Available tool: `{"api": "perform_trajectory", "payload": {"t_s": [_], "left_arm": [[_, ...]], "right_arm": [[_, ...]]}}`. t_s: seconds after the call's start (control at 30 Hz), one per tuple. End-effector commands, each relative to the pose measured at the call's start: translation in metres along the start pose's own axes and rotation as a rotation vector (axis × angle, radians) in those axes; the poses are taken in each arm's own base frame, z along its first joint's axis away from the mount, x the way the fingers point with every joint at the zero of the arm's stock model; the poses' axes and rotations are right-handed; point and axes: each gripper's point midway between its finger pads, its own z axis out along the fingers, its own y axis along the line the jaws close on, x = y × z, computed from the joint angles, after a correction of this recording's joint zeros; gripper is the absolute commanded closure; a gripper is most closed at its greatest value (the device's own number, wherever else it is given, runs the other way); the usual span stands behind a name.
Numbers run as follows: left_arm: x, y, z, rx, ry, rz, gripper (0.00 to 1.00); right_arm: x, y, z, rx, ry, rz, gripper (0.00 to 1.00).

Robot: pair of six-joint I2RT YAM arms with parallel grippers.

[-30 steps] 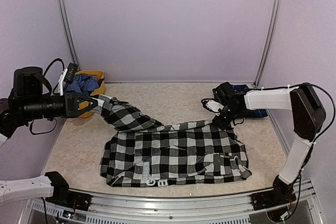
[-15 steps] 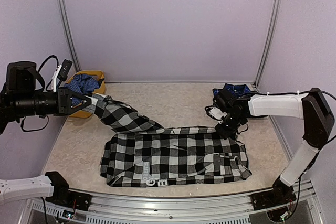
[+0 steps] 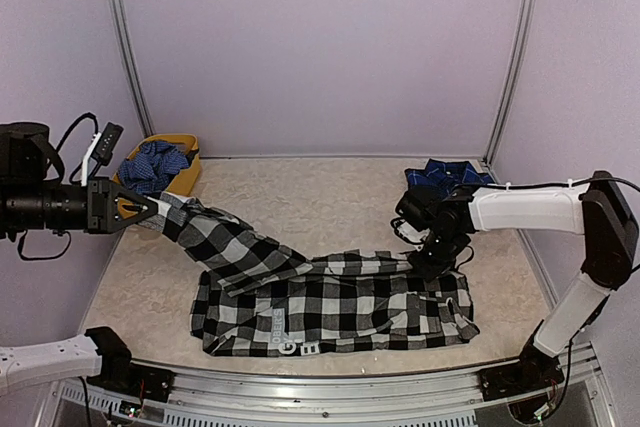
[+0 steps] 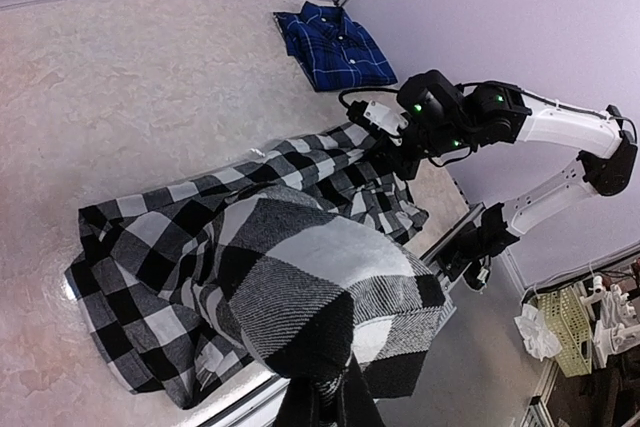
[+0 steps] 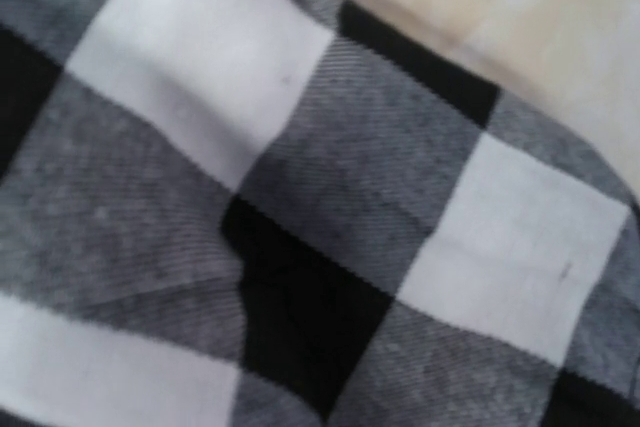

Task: Fold and stack the long sleeve shirts
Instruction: Fold the 1/3-folded shirt at the center of the board.

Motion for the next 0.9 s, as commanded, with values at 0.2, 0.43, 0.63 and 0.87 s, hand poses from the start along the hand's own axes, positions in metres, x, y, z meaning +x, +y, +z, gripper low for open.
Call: {"api": "perform_trajectory", "payload": {"t_s": [0.2, 0.43, 0.63, 0.87], "left_arm": [[0.009, 0.0, 0.0, 0.005, 0.044, 0.046, 1.0], [0.005, -0.001, 0.002, -0.002, 0.063, 0.084, 1.0], [0.004, 0.002, 0.006, -0.024, 0.085, 0.1, 1.0], [0.004, -0.004, 0.011, 0.005, 0.104, 0.11, 1.0]], "right_arm": [[0.013, 0.014, -0.011, -0.001, 0.052, 0.041, 1.0], [0.028, 0.015, -0.011, 0.0, 0.109, 0.079, 1.0], [0.037, 0.018, -0.007, 0.002, 0.141, 0.083, 0.94], [0.044, 0.022, -0.005, 0.005, 0.158, 0.071, 0.77]]}}
